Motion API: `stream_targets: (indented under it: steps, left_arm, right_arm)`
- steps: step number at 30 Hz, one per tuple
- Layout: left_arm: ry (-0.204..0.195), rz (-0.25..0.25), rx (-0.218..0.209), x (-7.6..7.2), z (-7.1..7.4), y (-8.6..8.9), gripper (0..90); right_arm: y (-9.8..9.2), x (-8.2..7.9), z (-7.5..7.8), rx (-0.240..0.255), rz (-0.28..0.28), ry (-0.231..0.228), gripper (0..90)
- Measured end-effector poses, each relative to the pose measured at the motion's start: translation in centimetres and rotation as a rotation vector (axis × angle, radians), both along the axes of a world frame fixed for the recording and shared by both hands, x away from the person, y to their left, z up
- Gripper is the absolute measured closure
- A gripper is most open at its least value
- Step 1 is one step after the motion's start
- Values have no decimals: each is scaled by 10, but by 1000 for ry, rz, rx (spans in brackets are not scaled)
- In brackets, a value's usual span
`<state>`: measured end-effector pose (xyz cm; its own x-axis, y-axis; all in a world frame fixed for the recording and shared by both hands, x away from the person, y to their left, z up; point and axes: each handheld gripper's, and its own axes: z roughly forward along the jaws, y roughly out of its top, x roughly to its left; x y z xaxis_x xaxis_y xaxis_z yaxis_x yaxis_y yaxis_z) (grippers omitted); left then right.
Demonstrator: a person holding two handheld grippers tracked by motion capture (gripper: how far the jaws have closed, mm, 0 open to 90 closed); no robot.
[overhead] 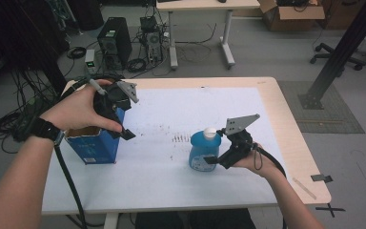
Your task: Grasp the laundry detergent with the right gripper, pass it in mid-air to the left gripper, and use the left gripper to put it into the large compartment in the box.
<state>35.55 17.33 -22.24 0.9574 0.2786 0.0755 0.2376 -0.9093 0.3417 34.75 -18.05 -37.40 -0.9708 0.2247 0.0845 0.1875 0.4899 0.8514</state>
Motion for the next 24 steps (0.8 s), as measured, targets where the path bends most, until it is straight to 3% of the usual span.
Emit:
stream_targets:
  steps: [9,24]
  left_arm:
    - [-1,6,-7,-1,0,3,36]
    - [1,5,-8,-1,-1,4,39]
  right_arm:
    - [6,3,-6,42,-19,-9,95]
    - [6,2,-10,61,-24,-15,145]
